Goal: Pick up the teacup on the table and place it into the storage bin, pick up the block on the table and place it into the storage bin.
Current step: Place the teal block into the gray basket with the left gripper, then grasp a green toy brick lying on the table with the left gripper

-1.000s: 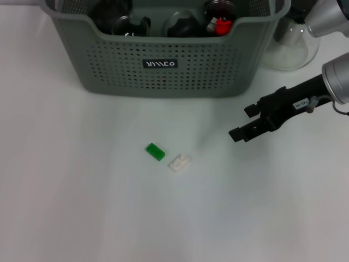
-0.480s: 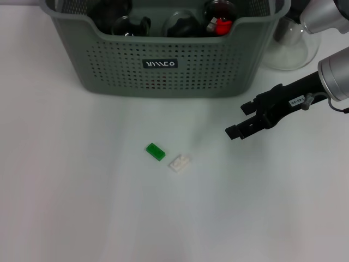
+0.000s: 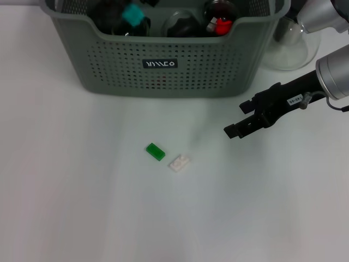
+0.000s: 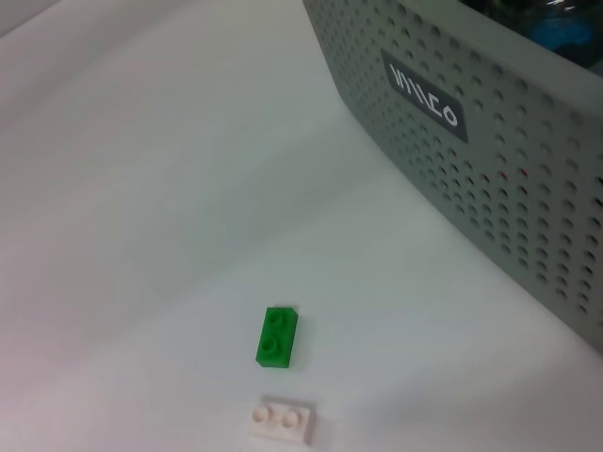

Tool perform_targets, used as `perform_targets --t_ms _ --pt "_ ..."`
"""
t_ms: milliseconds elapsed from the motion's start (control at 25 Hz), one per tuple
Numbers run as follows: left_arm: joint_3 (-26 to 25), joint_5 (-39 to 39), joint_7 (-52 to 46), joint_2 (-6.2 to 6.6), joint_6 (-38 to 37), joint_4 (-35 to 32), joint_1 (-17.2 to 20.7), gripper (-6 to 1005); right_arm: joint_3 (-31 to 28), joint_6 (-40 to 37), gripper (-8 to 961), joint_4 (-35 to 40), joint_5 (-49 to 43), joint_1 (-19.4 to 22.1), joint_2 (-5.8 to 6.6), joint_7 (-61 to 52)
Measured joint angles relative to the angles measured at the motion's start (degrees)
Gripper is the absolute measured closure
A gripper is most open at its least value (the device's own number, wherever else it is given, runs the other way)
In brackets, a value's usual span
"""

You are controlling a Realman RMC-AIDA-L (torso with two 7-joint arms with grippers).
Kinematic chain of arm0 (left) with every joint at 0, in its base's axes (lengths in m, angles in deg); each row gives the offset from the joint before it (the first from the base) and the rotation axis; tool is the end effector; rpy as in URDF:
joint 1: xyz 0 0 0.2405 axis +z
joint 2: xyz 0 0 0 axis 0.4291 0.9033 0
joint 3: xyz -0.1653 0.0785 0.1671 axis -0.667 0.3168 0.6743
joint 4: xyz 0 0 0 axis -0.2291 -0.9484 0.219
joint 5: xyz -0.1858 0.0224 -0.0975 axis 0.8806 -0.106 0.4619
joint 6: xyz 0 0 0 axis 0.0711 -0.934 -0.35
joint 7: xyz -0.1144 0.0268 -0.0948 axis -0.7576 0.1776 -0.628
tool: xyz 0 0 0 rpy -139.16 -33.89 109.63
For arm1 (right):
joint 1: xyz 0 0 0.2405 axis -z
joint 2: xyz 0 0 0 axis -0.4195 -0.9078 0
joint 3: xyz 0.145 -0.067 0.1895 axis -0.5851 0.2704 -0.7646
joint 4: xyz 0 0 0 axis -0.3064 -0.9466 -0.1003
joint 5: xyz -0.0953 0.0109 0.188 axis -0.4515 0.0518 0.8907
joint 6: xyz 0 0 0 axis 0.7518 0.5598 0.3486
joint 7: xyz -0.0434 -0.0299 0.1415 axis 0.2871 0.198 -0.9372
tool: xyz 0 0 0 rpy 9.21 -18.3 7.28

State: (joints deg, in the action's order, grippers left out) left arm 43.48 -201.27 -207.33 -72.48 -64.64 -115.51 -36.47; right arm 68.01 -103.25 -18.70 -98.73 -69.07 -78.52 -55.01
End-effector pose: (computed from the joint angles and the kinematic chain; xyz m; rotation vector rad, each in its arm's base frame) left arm -0.1191 0.4914 -0.0053 -2.3138 -0.5089 0.2692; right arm 0.1937 0.3723 -0.0263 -2.9145 0.8785 -0.1052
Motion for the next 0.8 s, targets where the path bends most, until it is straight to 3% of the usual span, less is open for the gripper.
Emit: perform_targets --t_ms 160,280,400,640,800 --pt "0.0 0.0 0.0 -0.04 -0.4 -1.2 0.4 434 0.0 0.1 8 0.0 0.0 -0.1 0.00 0.0" --pt "-0.4 0.2 -0.1 -0.20 -2.5 -6.2 2.0 312 0.0 0.1 8 0.0 0.0 -0.1 0.00 0.0" --pt "-1.2 3.1 -0.3 -0.87 -7.8 -17.6 5.6 175 0.0 0.1 9 0.0 0.0 -0.1 0.09 0.0" --pt "-3.0 22.7 1.2 -1.34 -24.0 -47.0 16.0 133 -0.4 0.1 9 0.0 0.0 0.0 0.22 0.4" --pt "-3.8 35.1 6.6 -1.68 -36.9 -58.2 21.6 133 -0.4 0.1 8 0.0 0.0 0.4 0.34 0.4"
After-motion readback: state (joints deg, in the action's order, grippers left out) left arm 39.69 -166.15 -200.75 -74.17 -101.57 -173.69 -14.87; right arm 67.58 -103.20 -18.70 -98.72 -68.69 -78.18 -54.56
